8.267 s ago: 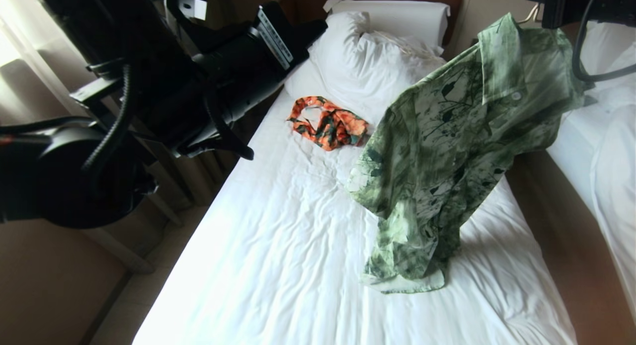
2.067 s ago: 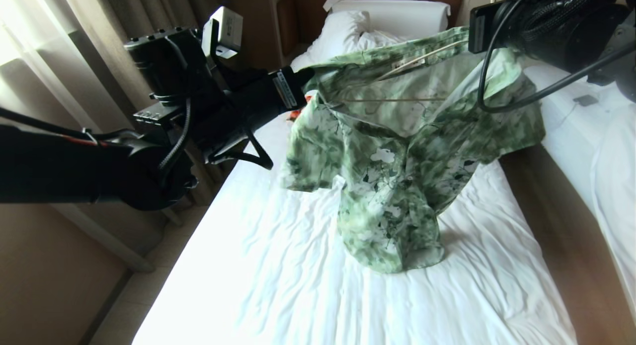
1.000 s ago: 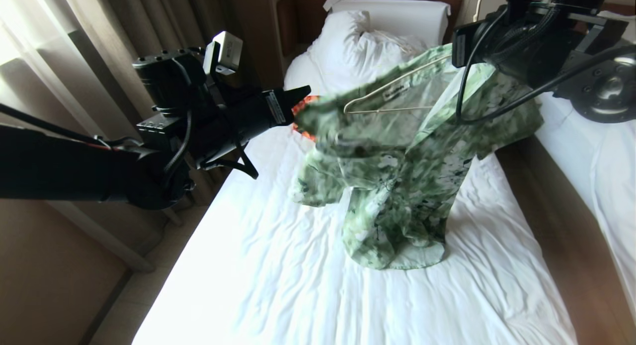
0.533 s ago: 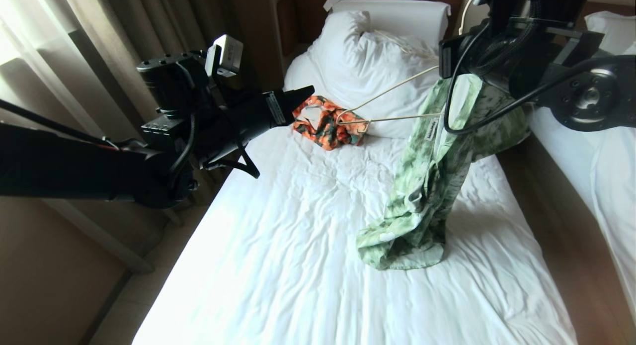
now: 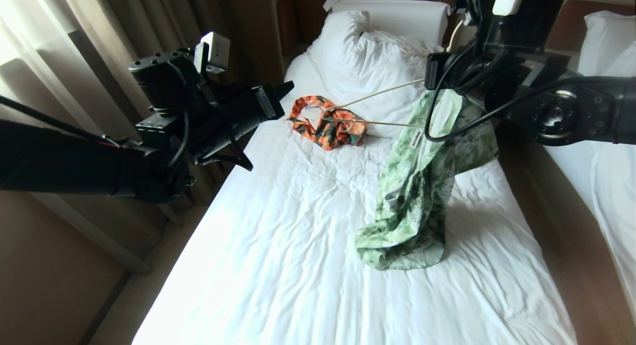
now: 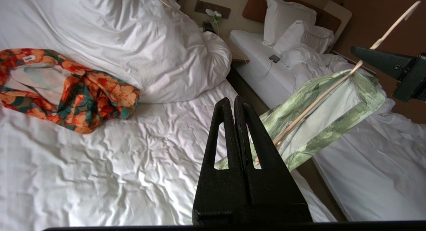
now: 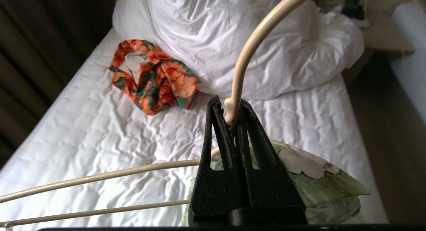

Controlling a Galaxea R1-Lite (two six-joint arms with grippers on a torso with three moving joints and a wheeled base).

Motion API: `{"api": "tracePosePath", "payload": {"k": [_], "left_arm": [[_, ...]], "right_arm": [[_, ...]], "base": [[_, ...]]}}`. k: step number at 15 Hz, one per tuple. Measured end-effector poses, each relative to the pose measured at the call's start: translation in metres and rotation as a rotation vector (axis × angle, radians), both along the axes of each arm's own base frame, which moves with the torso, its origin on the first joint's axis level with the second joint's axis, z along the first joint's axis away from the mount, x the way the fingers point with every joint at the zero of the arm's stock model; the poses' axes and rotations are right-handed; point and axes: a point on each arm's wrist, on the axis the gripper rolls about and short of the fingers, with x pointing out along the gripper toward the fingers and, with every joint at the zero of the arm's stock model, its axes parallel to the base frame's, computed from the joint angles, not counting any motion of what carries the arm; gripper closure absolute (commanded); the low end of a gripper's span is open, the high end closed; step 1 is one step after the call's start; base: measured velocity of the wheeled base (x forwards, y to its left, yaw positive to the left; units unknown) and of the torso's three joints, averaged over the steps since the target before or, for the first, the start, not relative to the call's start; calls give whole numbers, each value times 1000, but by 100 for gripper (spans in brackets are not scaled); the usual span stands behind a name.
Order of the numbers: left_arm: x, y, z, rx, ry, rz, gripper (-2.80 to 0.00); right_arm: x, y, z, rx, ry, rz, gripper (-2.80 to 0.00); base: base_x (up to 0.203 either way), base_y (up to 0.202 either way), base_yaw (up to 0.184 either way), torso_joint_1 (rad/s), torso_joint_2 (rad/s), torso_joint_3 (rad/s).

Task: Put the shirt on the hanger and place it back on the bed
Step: Take the clothes hanger out of the clothes, then place the hanger on the bed

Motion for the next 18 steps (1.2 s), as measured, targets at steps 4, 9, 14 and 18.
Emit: {"api": "tracePosePath", "payload": {"k": [4, 9, 14, 18], "left_arm": [[3, 7, 2, -2, -7, 20, 0], [6, 14, 5, -7, -17, 41, 0], [4, 14, 6, -7, -21, 44, 0], [2, 15, 9, -7, -27, 47, 0]], "right_arm": [[15, 6, -28, 250, 76, 28, 0], [25, 11, -63, 334, 210, 15, 0], [47, -11, -120, 100, 482, -93, 0], [75, -29, -170, -41, 607, -98, 0]], "base": [[0, 0, 0, 0, 0, 0], [0, 0, 0, 0, 0, 0], [0, 0, 0, 0, 0, 0], [0, 0, 0, 0, 0, 0]]}}
